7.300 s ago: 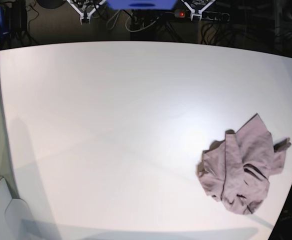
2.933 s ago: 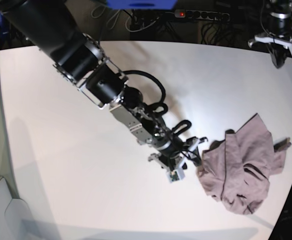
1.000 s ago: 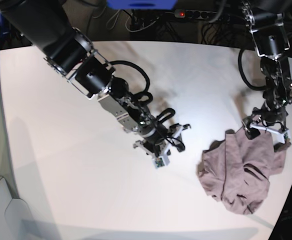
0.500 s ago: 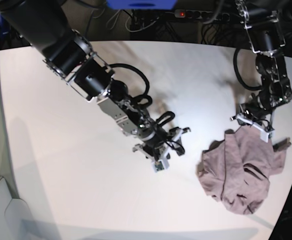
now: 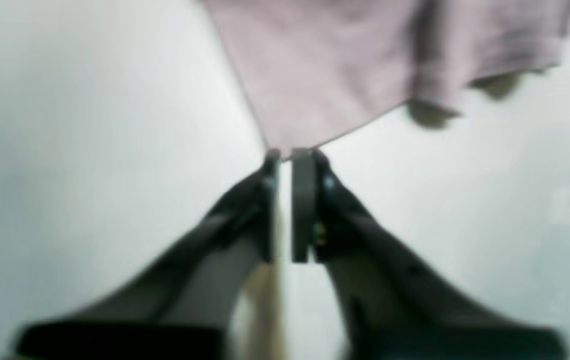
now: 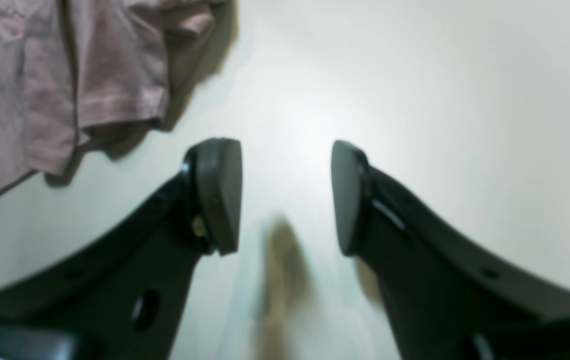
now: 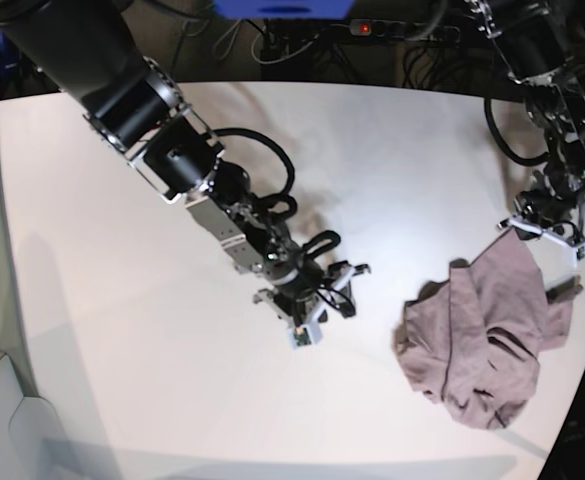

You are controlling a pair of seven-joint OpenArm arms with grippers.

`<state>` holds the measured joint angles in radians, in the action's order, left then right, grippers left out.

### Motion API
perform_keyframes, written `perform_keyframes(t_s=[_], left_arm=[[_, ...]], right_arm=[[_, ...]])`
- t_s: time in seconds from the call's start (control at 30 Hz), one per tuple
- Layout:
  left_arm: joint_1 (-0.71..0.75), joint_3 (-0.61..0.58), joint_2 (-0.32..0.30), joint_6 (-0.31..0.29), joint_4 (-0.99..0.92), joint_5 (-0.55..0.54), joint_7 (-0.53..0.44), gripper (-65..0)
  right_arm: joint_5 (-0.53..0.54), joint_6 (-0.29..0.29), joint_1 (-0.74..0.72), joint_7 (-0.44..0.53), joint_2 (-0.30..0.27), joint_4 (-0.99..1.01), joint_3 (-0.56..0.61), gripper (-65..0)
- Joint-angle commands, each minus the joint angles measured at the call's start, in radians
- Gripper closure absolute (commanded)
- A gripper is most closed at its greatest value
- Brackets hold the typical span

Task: Layout the t-shirt on the table in an organized manner, then fold the t-shirt properly
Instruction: 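Lower the left gripper onto the t-shirt and pinch its fabric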

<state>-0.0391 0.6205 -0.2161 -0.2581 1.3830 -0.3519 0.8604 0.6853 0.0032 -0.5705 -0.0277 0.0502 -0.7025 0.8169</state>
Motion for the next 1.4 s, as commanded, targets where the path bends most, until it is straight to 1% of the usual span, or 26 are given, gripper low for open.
perform_keyframes(t_s=[0.0, 0.13, 0.17, 0.2, 0.27, 0.3, 0.4, 0.53, 0.6, 0.77, 0.9, 1.07, 1.1, 1.13, 1.17, 1.2, 1.23, 1.27, 1.3, 1.37], left_arm=[[-0.014, 0.011, -0.018, -0.01, 0.012, -0.012, -0.023, -12.9], [-0.015, 0.043, -0.018, -0.014, 0.006, -0.014, -0.033, -45.3], [-0.02, 0.045, -0.018, -0.014, 0.006, -0.012, -0.033, -51.5], [-0.023, 0.045, -0.018, -0.014, 0.005, -0.009, -0.034, -55.9], [-0.026, 0.045, -0.016, -0.01, -0.009, -0.011, -0.034, -60.4], [-0.038, 0.045, -0.016, -0.01, -0.02, -0.011, -0.034, -61.4], [-0.069, 0.045, -0.018, -0.01, -0.093, -0.009, -0.037, -61.4], [-0.104, 0.04, -0.019, -0.011, -0.193, -0.009, -0.105, -61.4], [-0.107, 0.039, -0.021, -0.014, -0.221, -0.009, -0.123, -61.4], [-0.11, 0.037, -0.021, -0.016, -0.261, -0.009, -0.131, -61.4], [-0.144, 0.037, -0.021, -0.017, -0.327, -0.009, -0.134, -61.3], [-0.144, 0.037, -0.021, -0.017, -0.385, -0.009, -0.203, -61.2], [-0.144, 0.037, -0.021, -0.019, -0.399, -0.009, -0.212, -60.5], [-0.144, 0.037, -0.021, -0.02, -0.413, -0.011, -0.215, -58.0], [-0.144, 0.037, -0.021, -0.025, -0.426, -0.014, -0.215, -53.3], [-0.144, 0.037, -0.021, -0.05, -0.436, -0.014, -0.217, -46.6], [-0.15, 0.037, -0.019, -0.08, -0.445, -0.011, -0.217, -38.4], [-0.163, 0.037, -0.019, -0.094, -0.454, -0.009, -0.217, -30.1], [-0.17, 0.037, -0.019, -0.102, -0.471, -0.009, -0.217, -21.3], [-0.178, 0.04, -0.019, -0.089, -0.502, -0.009, -0.217, -6.1]], right_arm=[[0.007, -0.001, -0.035, 0.027, 0.01, -0.018, -0.004, -29.2], [0.007, -0.001, -0.035, 0.025, 0.012, -0.018, -0.004, -29.2], [0.007, -0.001, -0.033, 0.025, 0.012, -0.018, -0.004, -29.2], [0.007, -0.001, -0.029, 0.025, 0.012, -0.018, -0.003, -29.2], [0.007, -0.001, -0.023, 0.025, 0.012, -0.018, -0.003, -29.2], [0.007, -0.001, -0.018, 0.025, 0.012, -0.018, -0.003, -29.2], [0.007, -0.001, -0.015, 0.025, 0.01, -0.018, -0.003, -29.2], [0.007, -0.001, -0.009, 0.025, 0.007, -0.018, -0.003, -29.2], [0.007, -0.001, -0.001, 0.025, 0.006, -0.018, -0.003, -29.2], [0.006, -0.001, 0.005, 0.025, 0.006, -0.018, -0.003, -29.2], [0.006, -0.001, 0.005, 0.025, 0.006, -0.018, -0.003, -29.2], [0.006, -0.001, 0.01, 0.025, -0.008, -0.018, -0.003, -29.2], [0.006, -0.001, 0.016, 0.025, -0.008, -0.018, -0.003, -29.2], [0.006, -0.001, 0.019, 0.025, -0.008, -0.018, -0.003, -29.2], [0.006, -0.001, 0.02, 0.025, -0.008, -0.018, -0.003, -29.2], [0.006, -0.001, 0.023, 0.025, -0.008, -0.018, -0.003, -29.2], [0.006, -0.001, 0.023, 0.025, -0.008, -0.018, -0.003, -29.2], [0.006, -0.001, 0.025, 0.025, -0.008, -0.018, -0.003, -29.2], [0.006, -0.001, 0.025, 0.025, -0.008, -0.018, -0.003, -29.2], [0.006, -0.001, 0.025, 0.025, -0.008, -0.018, -0.003, -29.2]])
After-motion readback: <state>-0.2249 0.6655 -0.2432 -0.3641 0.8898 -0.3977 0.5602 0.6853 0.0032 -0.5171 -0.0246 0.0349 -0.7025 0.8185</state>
